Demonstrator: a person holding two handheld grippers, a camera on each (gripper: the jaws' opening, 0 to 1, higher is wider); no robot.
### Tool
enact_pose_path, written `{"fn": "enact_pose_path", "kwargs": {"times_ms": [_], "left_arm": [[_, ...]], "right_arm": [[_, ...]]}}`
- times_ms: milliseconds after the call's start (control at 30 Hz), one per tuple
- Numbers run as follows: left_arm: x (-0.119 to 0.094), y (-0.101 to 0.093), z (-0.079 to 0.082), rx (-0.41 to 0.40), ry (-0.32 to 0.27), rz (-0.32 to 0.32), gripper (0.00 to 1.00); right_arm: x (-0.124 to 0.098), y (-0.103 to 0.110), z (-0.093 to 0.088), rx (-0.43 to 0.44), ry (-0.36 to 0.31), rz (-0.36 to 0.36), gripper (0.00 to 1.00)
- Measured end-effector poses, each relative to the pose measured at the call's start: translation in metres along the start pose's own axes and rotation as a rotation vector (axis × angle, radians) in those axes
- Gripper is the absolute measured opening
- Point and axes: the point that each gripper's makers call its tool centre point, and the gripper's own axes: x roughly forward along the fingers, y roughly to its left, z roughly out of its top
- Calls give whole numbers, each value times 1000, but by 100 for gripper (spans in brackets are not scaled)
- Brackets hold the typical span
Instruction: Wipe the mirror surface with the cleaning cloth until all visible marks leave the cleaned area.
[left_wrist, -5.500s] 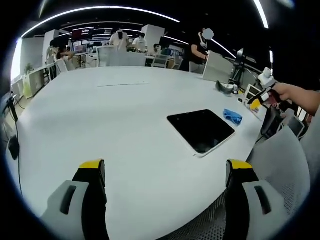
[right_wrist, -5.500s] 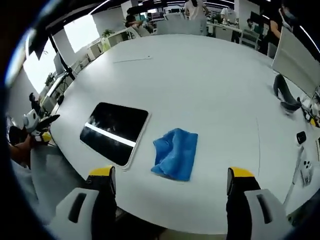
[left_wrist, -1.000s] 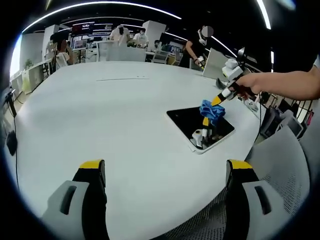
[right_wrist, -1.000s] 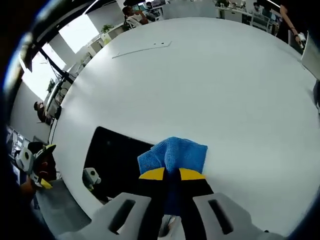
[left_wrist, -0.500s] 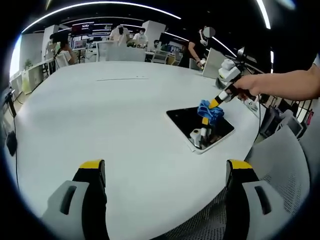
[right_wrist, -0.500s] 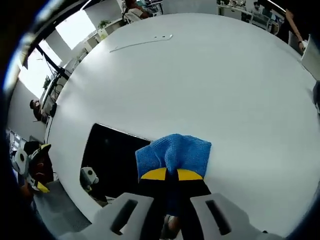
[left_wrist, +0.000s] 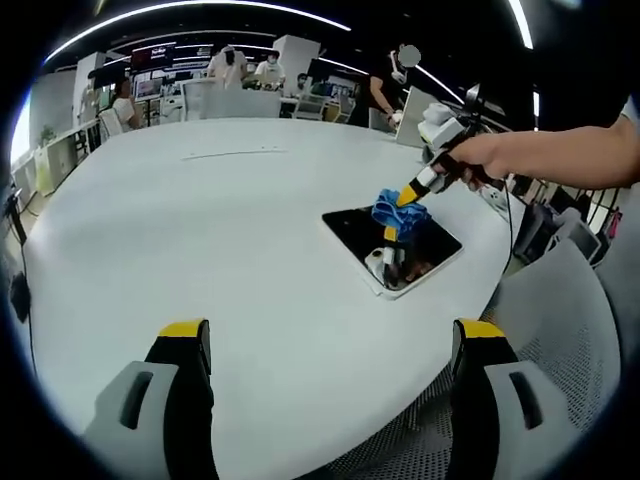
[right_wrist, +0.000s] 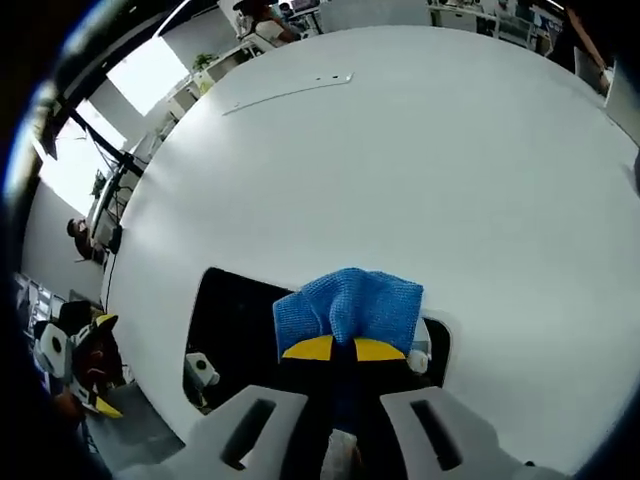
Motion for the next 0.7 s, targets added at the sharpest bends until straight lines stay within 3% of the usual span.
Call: {"fn": "enact_pose_path", "kwargs": {"times_ms": [700], "left_arm": [[2,-4,-4,22,20,-24,99]], "right_arm": [[22,55,12,-9,20,61,0]]}}
